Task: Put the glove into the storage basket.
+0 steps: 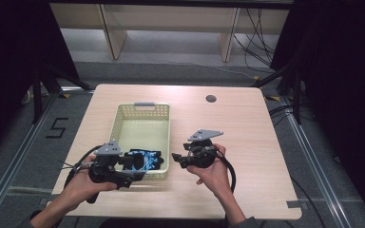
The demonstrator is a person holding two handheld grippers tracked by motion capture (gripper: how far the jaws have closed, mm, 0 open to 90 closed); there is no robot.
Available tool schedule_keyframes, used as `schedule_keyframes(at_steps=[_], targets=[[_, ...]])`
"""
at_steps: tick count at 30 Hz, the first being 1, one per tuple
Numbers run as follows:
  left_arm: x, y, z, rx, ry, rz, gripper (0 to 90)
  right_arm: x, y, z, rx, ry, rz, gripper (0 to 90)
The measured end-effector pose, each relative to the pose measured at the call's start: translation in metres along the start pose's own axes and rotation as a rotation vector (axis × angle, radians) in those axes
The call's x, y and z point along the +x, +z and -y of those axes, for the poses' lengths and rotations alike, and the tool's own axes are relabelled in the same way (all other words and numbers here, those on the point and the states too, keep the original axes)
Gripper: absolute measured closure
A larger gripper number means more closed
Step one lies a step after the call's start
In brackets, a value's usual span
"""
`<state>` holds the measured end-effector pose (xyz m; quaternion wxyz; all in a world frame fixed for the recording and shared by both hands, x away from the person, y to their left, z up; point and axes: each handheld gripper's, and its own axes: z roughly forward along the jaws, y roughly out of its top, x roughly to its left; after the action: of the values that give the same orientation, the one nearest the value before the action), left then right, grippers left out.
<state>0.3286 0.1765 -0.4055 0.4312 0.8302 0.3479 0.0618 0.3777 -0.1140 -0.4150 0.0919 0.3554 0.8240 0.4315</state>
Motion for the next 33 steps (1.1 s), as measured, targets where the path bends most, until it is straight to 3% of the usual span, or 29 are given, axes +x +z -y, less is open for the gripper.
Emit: schedule_keyframes(at_steps=[8,10,11,17,18,22,25,29,30,32,33], targets=[[-0.008,0.005,0.003,-0.017,0.015,0.022,24.6,0.000,-0.013,0.008,-0.019,0.009,0.002,38.6],[-0.009,0.007,0.005,-0.027,-0.004,0.017,24.6,0.000,-0.016,0.010,-0.027,0.008,-0.006,37.7],[-0.008,0.007,0.005,-0.026,0.001,0.018,24.5,-0.002,-0.016,0.011,-0.039,-0.015,-0.010,37.4],[-0.013,0.012,0.010,-0.041,0.008,0.033,24.1,-0.002,-0.025,0.018,-0.054,0.017,-0.006,35.6],[-0.015,0.012,0.011,-0.045,-0.005,0.033,23.9,-0.003,-0.026,0.019,-0.057,0.014,-0.004,35.4],[-0.021,0.015,0.015,-0.052,0.014,0.038,23.5,-0.004,-0.030,0.025,-0.067,0.004,0.001,35.0],[-0.026,0.017,0.018,-0.051,0.040,0.037,23.5,-0.001,-0.034,0.031,-0.056,0.029,0.013,34.4],[-0.032,0.022,0.023,-0.058,0.071,0.031,23.5,-0.007,-0.033,0.041,-0.063,-0.014,0.013,34.2],[-0.034,0.022,0.025,-0.058,0.058,0.031,23.5,-0.005,-0.035,0.044,-0.056,0.021,0.019,34.2],[-0.036,0.024,0.028,-0.063,0.076,0.040,23.5,-0.009,-0.036,0.049,-0.059,0.012,0.018,34.2],[-0.038,0.024,0.029,-0.058,0.059,0.039,23.5,-0.009,-0.038,0.051,-0.052,0.018,0.026,34.2]])
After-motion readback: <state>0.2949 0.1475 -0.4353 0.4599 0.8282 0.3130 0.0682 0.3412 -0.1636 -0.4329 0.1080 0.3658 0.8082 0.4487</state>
